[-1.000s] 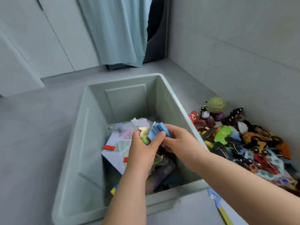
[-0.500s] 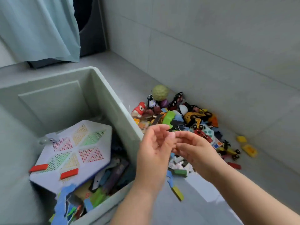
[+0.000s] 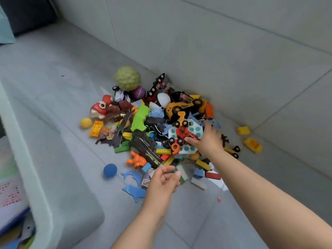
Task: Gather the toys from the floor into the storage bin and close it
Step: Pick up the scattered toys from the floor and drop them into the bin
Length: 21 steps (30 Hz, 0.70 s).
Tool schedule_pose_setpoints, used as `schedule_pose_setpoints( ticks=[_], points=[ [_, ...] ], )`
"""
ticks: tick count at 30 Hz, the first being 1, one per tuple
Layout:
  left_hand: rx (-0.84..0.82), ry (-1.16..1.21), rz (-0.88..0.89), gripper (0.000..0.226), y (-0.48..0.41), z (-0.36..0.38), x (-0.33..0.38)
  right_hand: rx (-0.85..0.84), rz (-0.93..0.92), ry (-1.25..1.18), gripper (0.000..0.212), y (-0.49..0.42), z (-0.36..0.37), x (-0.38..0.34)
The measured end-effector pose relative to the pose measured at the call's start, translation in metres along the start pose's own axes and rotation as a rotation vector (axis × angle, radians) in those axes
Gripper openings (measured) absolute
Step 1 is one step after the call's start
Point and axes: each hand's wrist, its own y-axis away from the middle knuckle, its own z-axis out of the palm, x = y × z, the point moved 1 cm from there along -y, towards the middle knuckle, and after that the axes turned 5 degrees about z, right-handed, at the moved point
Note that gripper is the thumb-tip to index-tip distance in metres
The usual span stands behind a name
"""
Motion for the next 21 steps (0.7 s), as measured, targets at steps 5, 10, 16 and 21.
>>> schedule_pose_setpoints(
  ticks=[5, 10, 16, 21],
  points=[
    [0.020, 0.016, -0.012, 0.017, -0.027, 0.019, 0.000, -0.019, -0.039, -0.108, 0.080, -0.010, 0.011, 0.003],
    [0.057, 0.042, -0.051, 0.020, -0.032, 0.019, -0.004, -0.003, -0.137, -0.370, 0.057, 0.008, 0.016, 0.001],
    [0.100, 0.100, -0.061, 0.027, -0.024, 0.002, -0.005, -0.120, 0.045, -0.786, 0.048, 0.037, 0.009, 0.001],
    [0.096, 0.081, 0.001, 0.046, -0.007, -0.014, -0.002, -0.132, 0.149, -1.065, 0.043, 0.071, -0.011, 0.015]
  ],
)
